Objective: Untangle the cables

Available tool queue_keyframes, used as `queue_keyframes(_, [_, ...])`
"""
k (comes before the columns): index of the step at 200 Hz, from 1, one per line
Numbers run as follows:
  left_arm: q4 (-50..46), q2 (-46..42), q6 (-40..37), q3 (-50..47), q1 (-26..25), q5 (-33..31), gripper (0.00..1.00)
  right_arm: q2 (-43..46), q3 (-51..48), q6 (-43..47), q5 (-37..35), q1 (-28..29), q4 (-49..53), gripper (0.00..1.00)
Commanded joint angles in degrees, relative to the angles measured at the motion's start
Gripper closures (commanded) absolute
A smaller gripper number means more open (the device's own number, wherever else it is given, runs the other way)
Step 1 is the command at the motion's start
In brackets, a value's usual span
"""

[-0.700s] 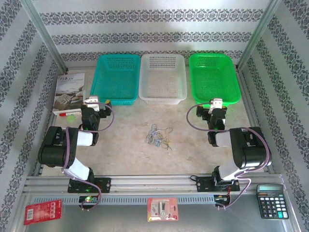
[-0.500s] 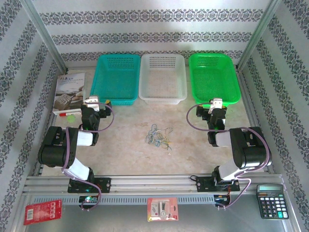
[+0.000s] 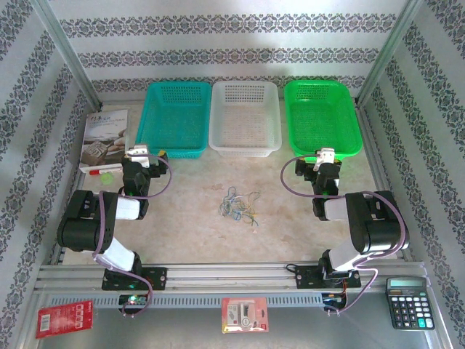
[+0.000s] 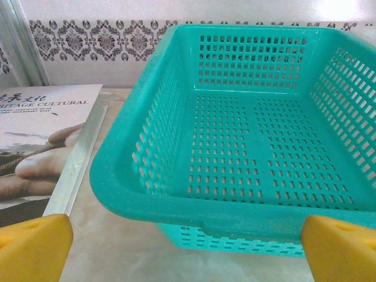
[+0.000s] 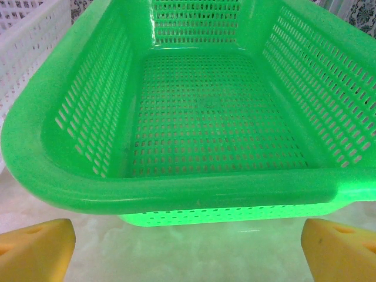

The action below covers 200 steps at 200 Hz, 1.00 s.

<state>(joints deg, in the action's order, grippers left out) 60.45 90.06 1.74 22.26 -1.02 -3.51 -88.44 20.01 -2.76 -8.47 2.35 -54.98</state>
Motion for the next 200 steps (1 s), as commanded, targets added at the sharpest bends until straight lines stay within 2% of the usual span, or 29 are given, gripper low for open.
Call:
queue_keyframes(1, [-4.3, 1.2, -0.1, -1.0, 0.7, -2.6, 0.0, 0.6, 0.9, 0.1, 0.6, -0.4, -0.8, 0.02])
queue_keyframes(126, [-3.6, 1.2, 0.0, -1.4, 0.7, -2.5, 0.0, 1.1, 0.6, -0.2, 2.0, -0.9, -1.4, 0.02])
queue_keyframes(157, [-3.9, -3.0, 0.5, -3.2, 0.5, -4.8, 0.0, 10.1, -2.7, 0.0, -1.0, -0.2, 2.0, 0.02])
queue_keyframes(185, [-10.3, -10.0, 0.6, -2.9, 0.0, -7.9, 0.0, 18.1, -4.8, -1.2, -3.4, -0.2, 4.5, 0.02])
queue_keyframes(200, [-16.1, -15.0, 1.2, -1.6, -0.2, -8.4, 0.0, 22.3, -3.9, -5.4, -4.4, -0.5, 9.1, 0.02])
